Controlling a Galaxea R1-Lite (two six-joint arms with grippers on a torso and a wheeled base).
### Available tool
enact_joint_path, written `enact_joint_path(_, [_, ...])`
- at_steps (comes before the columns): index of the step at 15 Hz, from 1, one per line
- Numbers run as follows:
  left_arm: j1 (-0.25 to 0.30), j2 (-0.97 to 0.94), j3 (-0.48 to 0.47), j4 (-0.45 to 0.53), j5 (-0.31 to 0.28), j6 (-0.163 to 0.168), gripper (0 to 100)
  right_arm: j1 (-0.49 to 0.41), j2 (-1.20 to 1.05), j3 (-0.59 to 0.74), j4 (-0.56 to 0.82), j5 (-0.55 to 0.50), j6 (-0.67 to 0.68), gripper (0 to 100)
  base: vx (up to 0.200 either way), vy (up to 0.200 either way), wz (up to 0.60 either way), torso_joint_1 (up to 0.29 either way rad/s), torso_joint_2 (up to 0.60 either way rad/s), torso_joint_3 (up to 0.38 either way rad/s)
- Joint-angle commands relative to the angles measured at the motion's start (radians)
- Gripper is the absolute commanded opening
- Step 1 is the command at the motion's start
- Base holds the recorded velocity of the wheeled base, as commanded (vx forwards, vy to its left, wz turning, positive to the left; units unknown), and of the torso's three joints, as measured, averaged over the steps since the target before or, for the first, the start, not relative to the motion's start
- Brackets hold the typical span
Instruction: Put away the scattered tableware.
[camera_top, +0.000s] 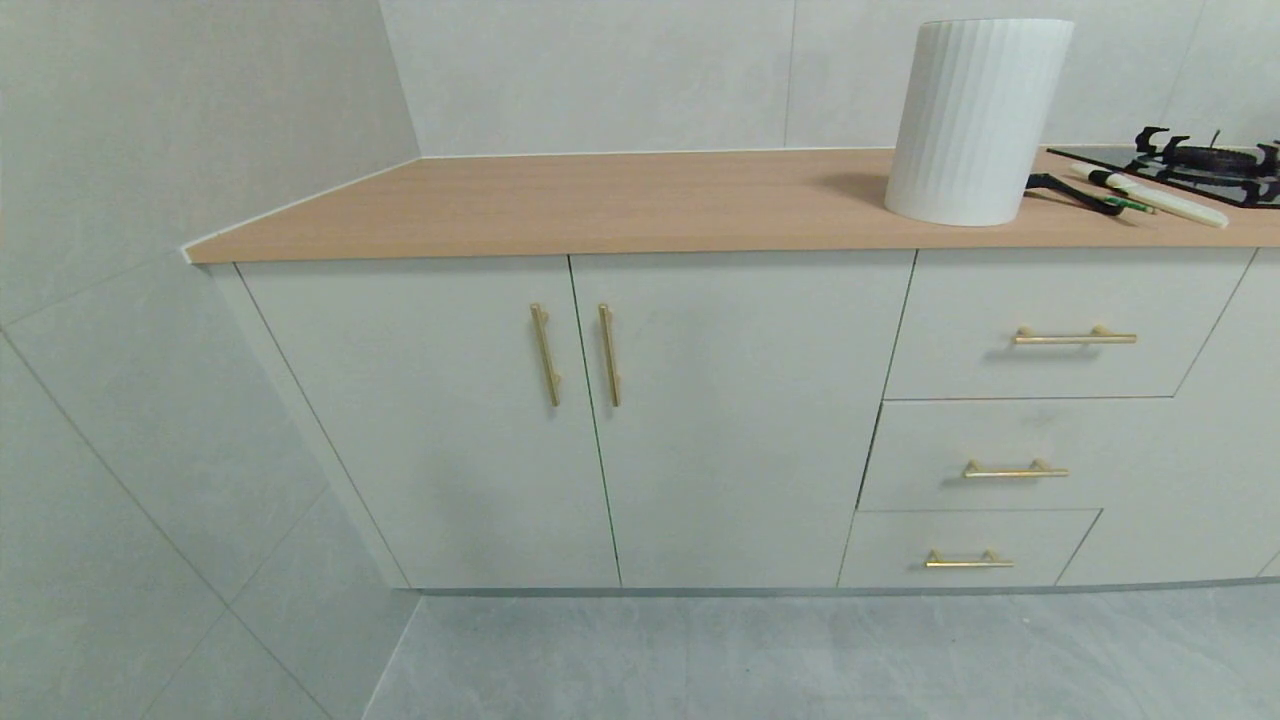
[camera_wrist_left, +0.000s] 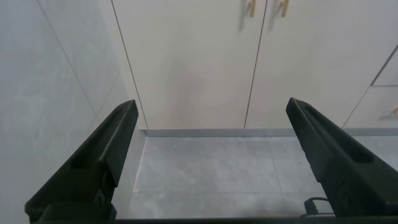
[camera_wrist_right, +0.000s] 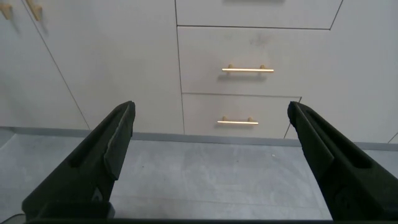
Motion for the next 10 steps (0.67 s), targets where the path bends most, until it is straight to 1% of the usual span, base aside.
enact_joint_path(1, [0.0,0.001,0.0,0.0,0.0,0.0,100,0.0,0.002,0.0,0.0,0.001,0.0,100,0.0,0.0,0.0,0.0,0.0,0.0])
enact_joint_path(2, [0.0,0.001,0.0,0.0,0.0,0.0,100,0.0,0.002,0.0,0.0,0.001,0.0,100,0.0,0.0,0.0,0.0,0.0,0.0])
enact_joint_path(10, [0.0,0.001,0.0,0.0,0.0,0.0,100,0.0,0.002,0.0,0.0,0.001,0.0,100,0.0,-0.2,0.0,0.002,0.0,-0.001])
